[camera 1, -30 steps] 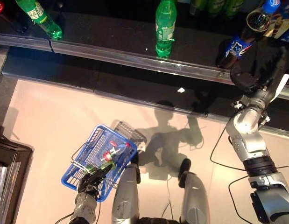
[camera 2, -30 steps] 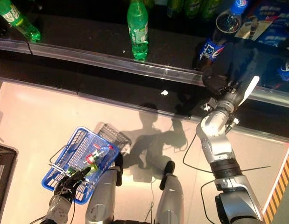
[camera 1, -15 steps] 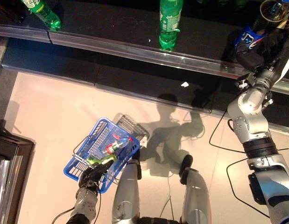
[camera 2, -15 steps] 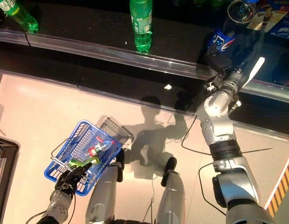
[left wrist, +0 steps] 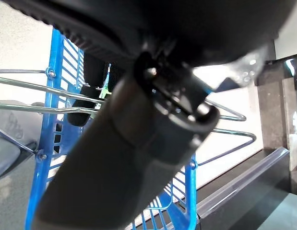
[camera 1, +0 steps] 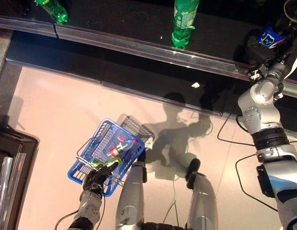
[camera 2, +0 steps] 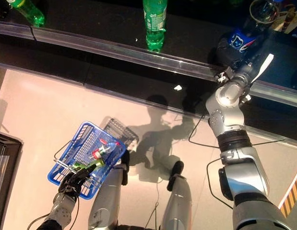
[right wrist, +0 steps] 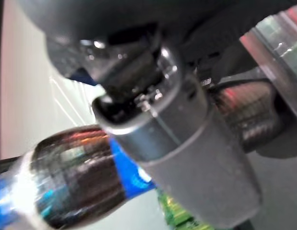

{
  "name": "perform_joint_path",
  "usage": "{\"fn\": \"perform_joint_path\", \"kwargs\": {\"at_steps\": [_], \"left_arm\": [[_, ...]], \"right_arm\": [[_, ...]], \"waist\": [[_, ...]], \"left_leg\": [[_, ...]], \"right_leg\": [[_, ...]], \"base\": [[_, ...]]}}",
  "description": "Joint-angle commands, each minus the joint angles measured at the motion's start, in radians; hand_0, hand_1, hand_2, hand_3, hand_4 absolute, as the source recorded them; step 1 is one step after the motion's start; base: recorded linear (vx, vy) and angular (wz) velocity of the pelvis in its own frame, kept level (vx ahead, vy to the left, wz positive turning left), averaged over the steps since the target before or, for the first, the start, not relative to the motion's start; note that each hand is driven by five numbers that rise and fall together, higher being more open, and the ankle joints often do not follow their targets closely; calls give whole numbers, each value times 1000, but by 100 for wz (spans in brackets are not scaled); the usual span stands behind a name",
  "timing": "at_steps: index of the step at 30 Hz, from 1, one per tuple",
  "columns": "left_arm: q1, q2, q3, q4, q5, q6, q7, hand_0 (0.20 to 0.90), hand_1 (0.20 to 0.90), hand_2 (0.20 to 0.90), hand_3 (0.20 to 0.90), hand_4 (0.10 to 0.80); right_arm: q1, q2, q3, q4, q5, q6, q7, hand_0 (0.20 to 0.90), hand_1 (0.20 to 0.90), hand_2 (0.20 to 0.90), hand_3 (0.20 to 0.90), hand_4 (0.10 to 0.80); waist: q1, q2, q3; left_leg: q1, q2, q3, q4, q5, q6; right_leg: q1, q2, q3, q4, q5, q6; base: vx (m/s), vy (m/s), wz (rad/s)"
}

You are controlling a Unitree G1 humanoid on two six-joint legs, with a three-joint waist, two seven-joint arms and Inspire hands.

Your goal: Pick up the drink and place into the basket.

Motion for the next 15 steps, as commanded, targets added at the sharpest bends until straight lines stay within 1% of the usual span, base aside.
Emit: {"fn": "perform_joint_path", "kwargs": {"at_steps": [1, 4, 5, 6, 7, 15], "left_arm": [[103, 33, -86, -101, 9, -37, -37, 300, 300, 300, 200, 100], [104, 33, -86, -101, 2, -38, -42, 300, 300, 300, 200, 100], [106, 33, -88, -106, 2, -40, -44, 300, 300, 300, 200, 100], [106, 33, -88, -107, 2, -39, -44, 300, 300, 300, 200, 100], [108, 36, -89, -111, 2, -38, -45, 300, 300, 300, 200, 100], [115, 43, -90, -123, -9, -35, -58, 300, 300, 300, 200, 100]], "right_arm": [[-199, -170, 53, -12, 7, -76, 32, 900, 900, 900, 900, 800], [-228, -177, 66, 21, 16, -78, 41, 900, 900, 900, 900, 800], [-239, -180, 70, 34, 22, -78, 43, 533, 533, 533, 472, 372], [-243, -180, 71, 38, 21, -77, 41, 352, 352, 352, 260, 160], [-250, -185, 73, 51, 17, -79, 45, 300, 300, 300, 200, 100], [-287, -211, 93, 111, 31, -89, 57, 300, 300, 300, 200, 100]], "waist": [[8, 32, -19], [11, 36, -19], [14, 37, -19], [14, 37, -19], [17, 37, -19], [25, 37, -19]], "left_leg": [[-30, 16, -77, 65, -11, 5], [-36, 12, -76, 65, -12, 6], [-39, 10, -76, 62, -15, 8], [-40, 9, -75, 61, -15, 8], [-42, 8, -75, 59, -17, 9], [-42, 6, -74, 47, -19, 11]], "right_leg": [[-23, 14, -2, -39, 51, -38], [-34, 12, 0, -31, 48, -39], [-39, 11, -1, -31, 48, -38], [-40, 11, -1, -31, 48, -38], [-43, 10, -1, -29, 48, -38], [-48, 8, -8, -29, 49, -36]], "base": [[0, 0, 0], [-15, 34, 2], [0, 0, 0], [-17, 11, 3], [-10, 0, 5], [-12, 2, 6]]}}
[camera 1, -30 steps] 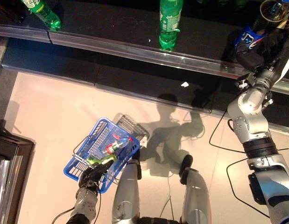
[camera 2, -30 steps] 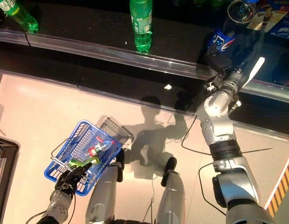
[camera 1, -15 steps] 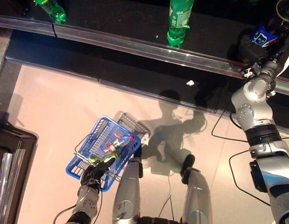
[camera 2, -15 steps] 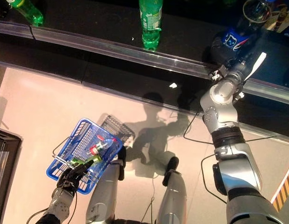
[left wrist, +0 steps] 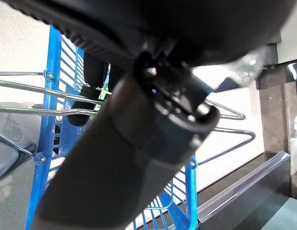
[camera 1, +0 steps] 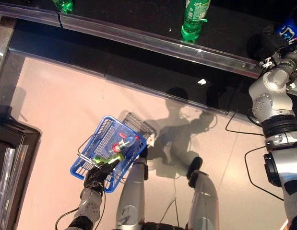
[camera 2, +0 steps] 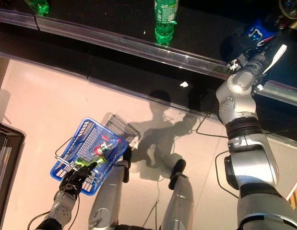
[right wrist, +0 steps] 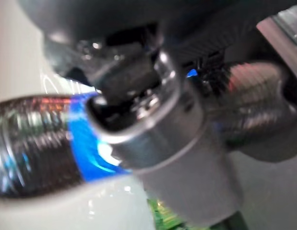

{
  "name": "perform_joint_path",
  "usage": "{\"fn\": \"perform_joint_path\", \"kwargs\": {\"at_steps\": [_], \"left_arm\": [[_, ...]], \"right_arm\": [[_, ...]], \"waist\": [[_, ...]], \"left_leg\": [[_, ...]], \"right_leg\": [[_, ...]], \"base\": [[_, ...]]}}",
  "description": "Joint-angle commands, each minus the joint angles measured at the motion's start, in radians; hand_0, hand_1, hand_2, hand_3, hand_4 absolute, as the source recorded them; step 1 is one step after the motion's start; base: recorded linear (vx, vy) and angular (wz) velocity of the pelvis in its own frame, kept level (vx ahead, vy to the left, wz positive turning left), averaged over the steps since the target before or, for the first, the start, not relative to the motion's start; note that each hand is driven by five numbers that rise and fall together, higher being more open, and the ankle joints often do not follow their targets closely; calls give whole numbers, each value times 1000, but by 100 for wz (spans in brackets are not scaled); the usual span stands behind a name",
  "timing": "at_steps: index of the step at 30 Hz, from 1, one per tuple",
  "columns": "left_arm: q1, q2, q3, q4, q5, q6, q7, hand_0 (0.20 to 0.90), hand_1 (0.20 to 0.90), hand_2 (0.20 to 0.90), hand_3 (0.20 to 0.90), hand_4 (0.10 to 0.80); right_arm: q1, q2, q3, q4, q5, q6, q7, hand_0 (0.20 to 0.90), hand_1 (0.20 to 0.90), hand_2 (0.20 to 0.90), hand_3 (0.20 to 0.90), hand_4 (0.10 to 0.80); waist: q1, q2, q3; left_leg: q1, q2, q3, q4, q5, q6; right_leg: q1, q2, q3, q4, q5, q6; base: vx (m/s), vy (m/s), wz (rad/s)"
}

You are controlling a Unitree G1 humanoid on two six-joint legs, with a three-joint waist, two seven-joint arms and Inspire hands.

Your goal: Pick up the drink and place into the basket.

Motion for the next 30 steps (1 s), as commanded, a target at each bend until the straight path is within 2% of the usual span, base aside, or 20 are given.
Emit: {"fn": "perform_joint_path", "kwargs": {"at_steps": [1, 12, 17, 22, 25, 30], "left_arm": [[119, 36, -79, -94, 5, -38, -54, 300, 300, 300, 200, 100], [121, 48, -76, -113, -37, -61, -98, 300, 300, 300, 200, 100], [124, 46, -70, -117, -38, -71, -106, 300, 300, 300, 200, 100], [127, 39, -51, -118, -37, -85, -107, 300, 300, 300, 200, 100], [128, 25, -20, -116, -47, -104, -113, 300, 300, 300, 200, 100], [140, 10, 22, -124, -46, -125, -131, 300, 300, 300, 200, 100]], "right_arm": [[-161, -169, 45, -39, -22, -94, 27, 300, 300, 300, 200, 100], [-218, -173, 88, -4, -38, -112, 35, 300, 300, 300, 200, 100], [-186, -162, 57, -51, -57, -136, 34, 300, 300, 300, 200, 100], [-131, -152, 17, -150, -123, -166, 27, 300, 300, 300, 200, 100], [-60, -160, -18, -284, -220, -149, 42, 300, 300, 300, 200, 100], [92, -147, -97, -485, -257, -126, 85, 300, 300, 300, 200, 100]], "waist": [[10, 35, -20], [24, 36, -20], [18, 33, -20], [6, 29, -20], [-16, 28, -20], [-38, 22, -20]], "left_leg": [[-3, 19, -56, 46, -35, 6], [-7, 9, -57, 49, -41, 9], [5, 10, -51, 56, -53, 11], [47, 11, -40, 52, -58, 9], [95, 18, -26, 54, -50, 1], [166, 22, -7, 38, -41, -3]], "right_leg": [[-13, 23, 6, -48, 52, -37], [-22, 21, -5, -38, 46, -40], [-13, 22, -6, -28, 37, -44], [22, 24, -2, -29, 30, -44], [70, 24, 0, -34, 22, -47], [134, 23, 1, -43, 17, -49]], "base": [[0, 0, 0], [-3, -2, 1], [-13, 3, 0], [-26, 12, 1], [-39, 52, 1], [-15, 31, 4]]}}
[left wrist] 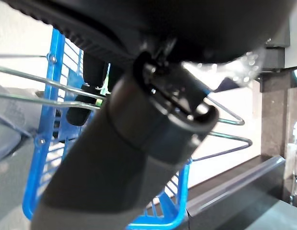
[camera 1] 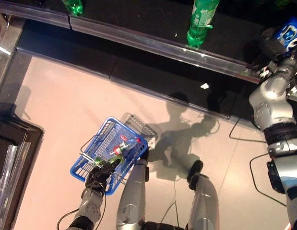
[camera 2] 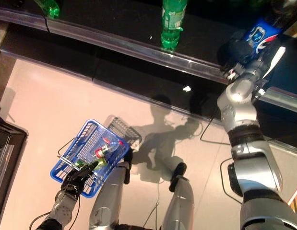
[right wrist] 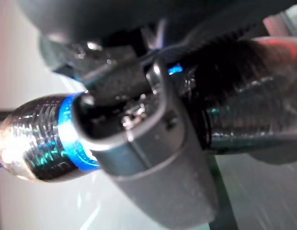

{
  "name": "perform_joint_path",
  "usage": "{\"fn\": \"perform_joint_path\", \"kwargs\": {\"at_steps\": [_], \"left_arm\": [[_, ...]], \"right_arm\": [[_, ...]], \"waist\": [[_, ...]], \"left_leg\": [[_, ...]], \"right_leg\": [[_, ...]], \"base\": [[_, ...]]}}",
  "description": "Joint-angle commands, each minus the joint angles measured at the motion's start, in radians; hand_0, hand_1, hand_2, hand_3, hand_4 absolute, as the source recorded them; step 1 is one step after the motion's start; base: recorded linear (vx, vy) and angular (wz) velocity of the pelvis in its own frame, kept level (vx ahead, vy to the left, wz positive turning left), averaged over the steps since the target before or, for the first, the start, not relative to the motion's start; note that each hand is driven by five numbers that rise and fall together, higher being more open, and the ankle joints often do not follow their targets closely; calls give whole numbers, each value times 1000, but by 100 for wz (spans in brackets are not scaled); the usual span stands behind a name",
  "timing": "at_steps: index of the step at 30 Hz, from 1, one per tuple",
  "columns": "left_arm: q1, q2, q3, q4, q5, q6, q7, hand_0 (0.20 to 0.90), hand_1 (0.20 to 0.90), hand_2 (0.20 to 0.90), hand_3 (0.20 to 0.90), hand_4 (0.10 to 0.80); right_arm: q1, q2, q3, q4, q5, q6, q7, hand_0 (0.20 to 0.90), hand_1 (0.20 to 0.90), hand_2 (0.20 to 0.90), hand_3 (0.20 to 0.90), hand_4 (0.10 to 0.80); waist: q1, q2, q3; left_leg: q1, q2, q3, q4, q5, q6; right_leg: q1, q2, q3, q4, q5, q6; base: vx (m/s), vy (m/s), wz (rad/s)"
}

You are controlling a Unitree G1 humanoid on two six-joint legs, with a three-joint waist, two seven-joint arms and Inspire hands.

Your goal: Pick up the drink and place into the basket.

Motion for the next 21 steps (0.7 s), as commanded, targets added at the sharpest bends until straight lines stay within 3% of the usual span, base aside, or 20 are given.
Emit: {"fn": "perform_joint_path", "kwargs": {"at_steps": [1, 7, 13, 16, 21], "left_arm": [[129, 11, 31, -126, -11, -132, -89, 300, 300, 300, 200, 100], [184, -21, 89, -142, 35, -162, -125, 300, 300, 300, 200, 100], [219, -36, 117, -174, -5, -175, -159, 300, 300, 300, 200, 100], [232, -41, 130, -229, -10, -180, -188, 300, 300, 300, 200, 100], [253, -39, 86, -349, 6, -201, -203, 300, 300, 300, 200, 100]], "right_arm": [[-92, -114, -126, -285, -132, -128, 43, 300, 300, 300, 200, 100], [197, -10, -233, -582, -160, -137, 139, 300, 300, 300, 200, 100], [337, 84, -236, -743, -169, -152, 224, 300, 300, 300, 200, 100], [415, 131, -198, -823, -131, -129, 318, 300, 300, 300, 200, 100], [494, 194, -98, -903, -121, -119, 430, 300, 300, 300, 200, 100]], "waist": [[-39, 21, -21], [-71, 6, -52], [-84, -11, -86], [-88, -18, -115], [-81, -20, -145]], "left_leg": [[94, 34, -5, 58, -48, -6], [171, 48, 11, 58, -44, -12], [221, 59, 30, 43, -48, -14], [247, 65, 37, 36, -48, -15], [284, 59, 33, 7, -55, -11]], "right_leg": [[59, 30, 4, -31, 15, -56], [139, 36, 2, -37, -3, -65], [187, 44, 9, -50, -11, -66], [221, 50, 9, -63, -16, -67], [267, 54, 5, -97, -10, -63]], "base": [[0, 0, 0], [15, 44, -2], [11, 22, -4], [57, 21, -3], [30, 13, -1]]}}
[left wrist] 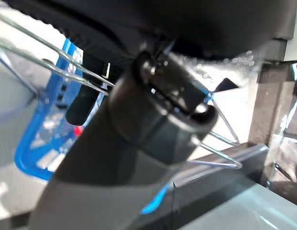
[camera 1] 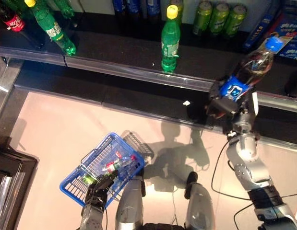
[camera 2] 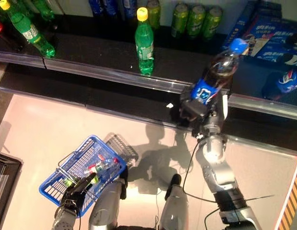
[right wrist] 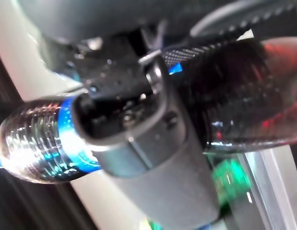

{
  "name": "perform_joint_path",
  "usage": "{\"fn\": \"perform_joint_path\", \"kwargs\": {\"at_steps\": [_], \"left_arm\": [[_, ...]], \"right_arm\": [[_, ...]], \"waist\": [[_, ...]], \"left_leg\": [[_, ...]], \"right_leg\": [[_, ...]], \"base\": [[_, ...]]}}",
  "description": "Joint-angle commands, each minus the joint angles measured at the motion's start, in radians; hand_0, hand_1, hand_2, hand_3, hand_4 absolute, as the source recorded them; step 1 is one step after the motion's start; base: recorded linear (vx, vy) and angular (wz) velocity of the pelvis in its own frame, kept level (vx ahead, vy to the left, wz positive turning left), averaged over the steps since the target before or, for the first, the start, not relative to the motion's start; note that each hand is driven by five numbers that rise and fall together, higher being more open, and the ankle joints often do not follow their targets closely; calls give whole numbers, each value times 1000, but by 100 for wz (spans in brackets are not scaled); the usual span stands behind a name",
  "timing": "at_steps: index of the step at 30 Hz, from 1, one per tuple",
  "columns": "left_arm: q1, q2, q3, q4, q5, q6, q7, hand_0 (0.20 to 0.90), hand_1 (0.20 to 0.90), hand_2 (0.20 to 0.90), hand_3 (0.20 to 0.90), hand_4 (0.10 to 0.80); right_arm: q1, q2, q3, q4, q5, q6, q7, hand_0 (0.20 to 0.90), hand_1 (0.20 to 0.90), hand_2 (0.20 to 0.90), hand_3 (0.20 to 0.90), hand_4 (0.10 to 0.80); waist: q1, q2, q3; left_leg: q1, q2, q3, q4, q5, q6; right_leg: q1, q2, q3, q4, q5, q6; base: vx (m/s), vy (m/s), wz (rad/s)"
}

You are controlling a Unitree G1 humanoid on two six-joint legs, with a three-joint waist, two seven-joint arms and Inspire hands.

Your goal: Pick up the drink and place into the basket.

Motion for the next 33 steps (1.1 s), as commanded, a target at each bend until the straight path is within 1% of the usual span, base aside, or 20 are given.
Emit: {"fn": "perform_joint_path", "kwargs": {"at_steps": [1, 4, 5, 7, 8, 11, 15, 17, 20, 21, 26, 30, 33], "left_arm": [[92, 61, -44, -287, 21, -181, -139, 300, 300, 300, 200, 100], [96, 79, -69, -352, 14, -183, -154, 300, 300, 300, 200, 100], [95, 89, -81, -382, 14, -181, -154, 300, 300, 300, 200, 100], [97, 98, -97, -416, 7, -176, -158, 300, 300, 300, 200, 100], [100, 104, -112, -452, 16, -169, -157, 300, 300, 300, 200, 100], [101, 128, -155, -512, 53, -169, -156, 300, 300, 300, 200, 100], [108, 160, -186, -598, 69, -175, -194, 300, 300, 300, 200, 100], [107, 183, -208, -677, 79, -198, -215, 300, 300, 300, 200, 100], [94, 214, -235, -780, 52, -203, -224, 300, 300, 300, 200, 100], [90, 219, -238, -793, 45, -207, -233, 300, 300, 300, 200, 100], [45, 262, -275, -941, 11, -187, -228, 300, 300, 300, 200, 100], [13, 280, -294, -1007, -19, -174, -243, 300, 300, 300, 200, 100], [-24, 285, -321, -1052, -62, -145, -283, 300, 300, 300, 200, 100]], "right_arm": [[-112, -6, 4, -292, -30, -138, 141, 300, 300, 300, 200, 100], [-102, 5, 71, -298, 2, -126, 200, 300, 300, 300, 200, 100], [-104, 14, 106, -301, 19, -116, 212, 300, 300, 300, 200, 100], [-107, 20, 141, -303, 16, -116, 225, 300, 300, 300, 200, 100], [-113, 25, 175, -304, 34, -107, 218, 300, 300, 300, 200, 100], [-155, 46, 244, -285, 14, -97, 168, 300, 300, 300, 200, 100], [-187, 63, 294, -247, -8, -84, 118, 300, 300, 300, 200, 100], [-203, 75, 326, -224, -40, -78, 77, 300, 300, 300, 200, 100], [-217, 96, 367, -180, -65, -91, 34, 300, 300, 300, 200, 100], [-221, 100, 374, -171, -77, -92, 31, 300, 300, 300, 200, 100], [-244, 132, 454, -92, -92, -99, -13, 300, 300, 300, 200, 100], [-259, 153, 487, -29, -93, -113, -28, 300, 300, 300, 200, 100], [-275, 188, 525, 53, -124, -131, -43, 300, 300, 300, 200, 100]], "waist": [[3, -15, -151], [14, -13, -164], [20, -13, -170], [28, -12, -174], [38, -12, -179], [64, -8, -183], [94, 0, -177], [113, 5, -172], [135, 10, -158], [139, 11, -155], [167, 16, -138], [181, 19, -131], [194, 23, -127]], "left_leg": [[58, 40, -3, 97, -52, -5], [82, 37, -6, 61, -45, -5], [89, 35, -10, 47, -40, -6], [98, 33, -13, 33, -39, -6], [105, 30, -19, 19, -37, -6], [109, 23, -35, 0, -34, -8], [107, 18, -56, -11, -29, -9], [102, 12, -71, -16, -27, -7], [86, 5, -93, -8, -24, -7], [82, 4, -97, -5, -24, -7], [69, -6, -131, -2, -18, -5], [58, -14, -149, -2, -15, -4], [48, -23, -166, 0, -13, -2]], "right_leg": [[58, 30, 5, -20, -1, -63], [83, 33, 3, -50, 7, -58], [94, 34, 2, -64, 11, -55], [107, 34, -2, -78, 14, -53], [118, 33, -6, -91, 18, -50], [135, 30, -21, -109, 23, -46], [144, 25, -42, -117, 28, -44], [144, 22, -54, -119, 30, -42], [140, 15, -71, -114, 35, -39], [138, 14, -73, -112, 35, -39], [138, 9, -95, -112, 43, -34], [137, 6, -107, -115, 46, -33], [135, 1, -122, -115, 50, -32]], "base": [[36, 20, 1], [21, 15, 3], [33, 17, 10], [29, 12, 13], [35, 12, 13], [19, 5, 21], [-2, 1, 23], [-9, 2, 21], [-22, -8, 19], [-29, -24, 21], [-18, -27, 8], [-27, -21, 18], [-17, -14, 26]]}}
